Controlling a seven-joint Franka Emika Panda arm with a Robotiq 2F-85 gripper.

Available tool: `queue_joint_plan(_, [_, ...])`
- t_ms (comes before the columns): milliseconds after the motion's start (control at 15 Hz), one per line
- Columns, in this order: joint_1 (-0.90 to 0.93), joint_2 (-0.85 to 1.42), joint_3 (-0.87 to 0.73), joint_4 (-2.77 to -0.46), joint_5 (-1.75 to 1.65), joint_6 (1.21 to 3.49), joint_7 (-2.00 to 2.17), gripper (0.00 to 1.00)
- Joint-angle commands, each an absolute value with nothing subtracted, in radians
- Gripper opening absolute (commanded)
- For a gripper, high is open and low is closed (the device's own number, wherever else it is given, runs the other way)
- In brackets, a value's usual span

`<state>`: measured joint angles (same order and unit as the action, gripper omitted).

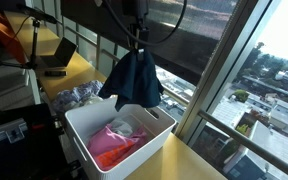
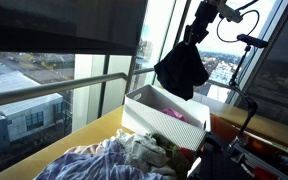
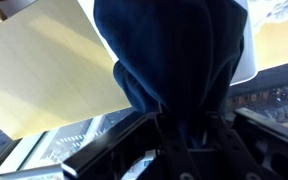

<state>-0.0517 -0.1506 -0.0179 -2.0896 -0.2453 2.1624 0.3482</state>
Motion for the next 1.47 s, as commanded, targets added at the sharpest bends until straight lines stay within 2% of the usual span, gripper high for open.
queue_joint_plan(0, [-0.052,-0.17,-0.013,-2.12,-0.219,2.175,0.34,0.51])
queue_joint_plan(400, [0.032,-0.16,0.094,-2.161,-0.237,2.2,0.401,0.95])
queue_joint_plan(467, [0.051,-0.147,0.117,-2.166,-0.237,2.206,0.408,0.99])
queue_joint_plan(933, [0.196,0.07,0.248,-2.155,-0.25,2.272,0.489,1.0])
queue_joint_plan(1400, [0.306,0.367,0.214,-2.076,-0.27,2.369,0.479,1.0])
